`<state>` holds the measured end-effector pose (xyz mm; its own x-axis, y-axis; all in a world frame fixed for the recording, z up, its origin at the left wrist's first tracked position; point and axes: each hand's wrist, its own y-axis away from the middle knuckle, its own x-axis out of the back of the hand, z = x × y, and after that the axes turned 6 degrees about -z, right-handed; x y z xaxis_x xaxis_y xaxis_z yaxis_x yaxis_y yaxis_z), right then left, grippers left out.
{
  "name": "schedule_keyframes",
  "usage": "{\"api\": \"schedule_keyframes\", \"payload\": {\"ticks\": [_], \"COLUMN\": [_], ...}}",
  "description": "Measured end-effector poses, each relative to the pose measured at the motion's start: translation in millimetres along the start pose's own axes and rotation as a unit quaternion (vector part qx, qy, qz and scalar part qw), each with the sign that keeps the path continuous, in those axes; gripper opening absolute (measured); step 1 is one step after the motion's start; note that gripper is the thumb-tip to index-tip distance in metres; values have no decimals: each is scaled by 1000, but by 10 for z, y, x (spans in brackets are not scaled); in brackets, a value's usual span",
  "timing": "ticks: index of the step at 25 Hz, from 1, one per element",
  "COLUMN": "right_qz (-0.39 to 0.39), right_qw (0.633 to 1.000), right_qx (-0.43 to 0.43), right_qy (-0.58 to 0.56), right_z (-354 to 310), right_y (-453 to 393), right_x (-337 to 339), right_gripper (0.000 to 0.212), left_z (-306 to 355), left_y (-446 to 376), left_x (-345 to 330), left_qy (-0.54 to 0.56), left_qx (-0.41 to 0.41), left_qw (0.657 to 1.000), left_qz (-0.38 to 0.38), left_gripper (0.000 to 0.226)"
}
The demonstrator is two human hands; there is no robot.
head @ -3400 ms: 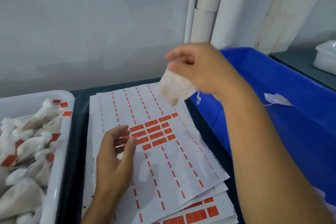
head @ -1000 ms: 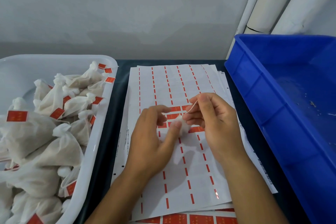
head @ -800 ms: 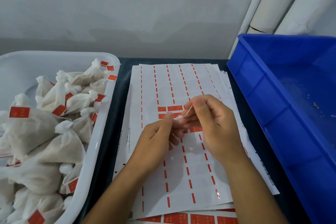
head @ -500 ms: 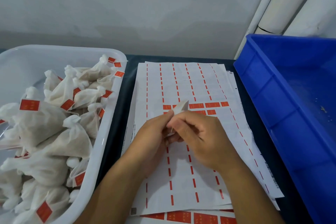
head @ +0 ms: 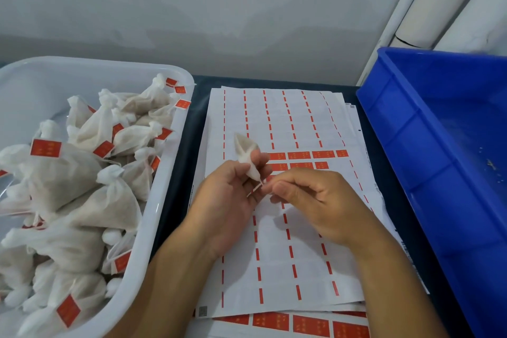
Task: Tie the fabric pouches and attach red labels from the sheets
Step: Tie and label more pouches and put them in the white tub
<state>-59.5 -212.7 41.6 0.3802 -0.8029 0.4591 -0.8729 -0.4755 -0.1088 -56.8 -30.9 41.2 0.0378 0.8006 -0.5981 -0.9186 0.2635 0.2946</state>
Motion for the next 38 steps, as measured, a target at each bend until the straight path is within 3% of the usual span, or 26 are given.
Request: {"api": "schedule_keyframes", "payload": {"ticks": [4, 7, 9, 12, 17, 22, 28, 34, 38], "right_qz": [26, 66, 85, 107, 74, 57, 84, 82, 41], "right_qw": [998, 990, 987, 988, 995, 998, 996, 995, 995], "right_qx": [-49, -111, -121, -105, -60, -18, -12, -29, -30], "right_qy": [0, 54, 62, 37, -23, 11, 16, -46, -83], "right_z": [48, 82, 85, 74, -3, -26, -50, 5, 28], "right_y": [-2, -3, -15, -20, -11, 16, 24, -18, -19], "right_x": [19, 20, 20, 36, 16, 30, 9, -9, 7], "right_gripper": [21, 21, 21, 22, 18, 15, 19, 10, 16], "left_z": [21, 33, -13, -80, -104, -181, -202, -200, -190], "left_y": [29, 27, 12, 20, 4, -1, 24, 22, 39], "left_x": [12, 60, 71, 83, 126, 112, 49, 41, 7], "left_qy": [-35, -159, -242, -504, -682, -730, -709, -624, -534], "left_qx": [-38, -72, -78, -57, -142, -167, -187, -177, -153], "left_qw": [999, 985, 966, 858, 717, 663, 679, 757, 829], "left_qz": [-11, 7, 48, 83, 18, -11, -43, -79, -61], "left_gripper": [40, 44, 30, 26, 36, 48, 43, 50, 39]}}
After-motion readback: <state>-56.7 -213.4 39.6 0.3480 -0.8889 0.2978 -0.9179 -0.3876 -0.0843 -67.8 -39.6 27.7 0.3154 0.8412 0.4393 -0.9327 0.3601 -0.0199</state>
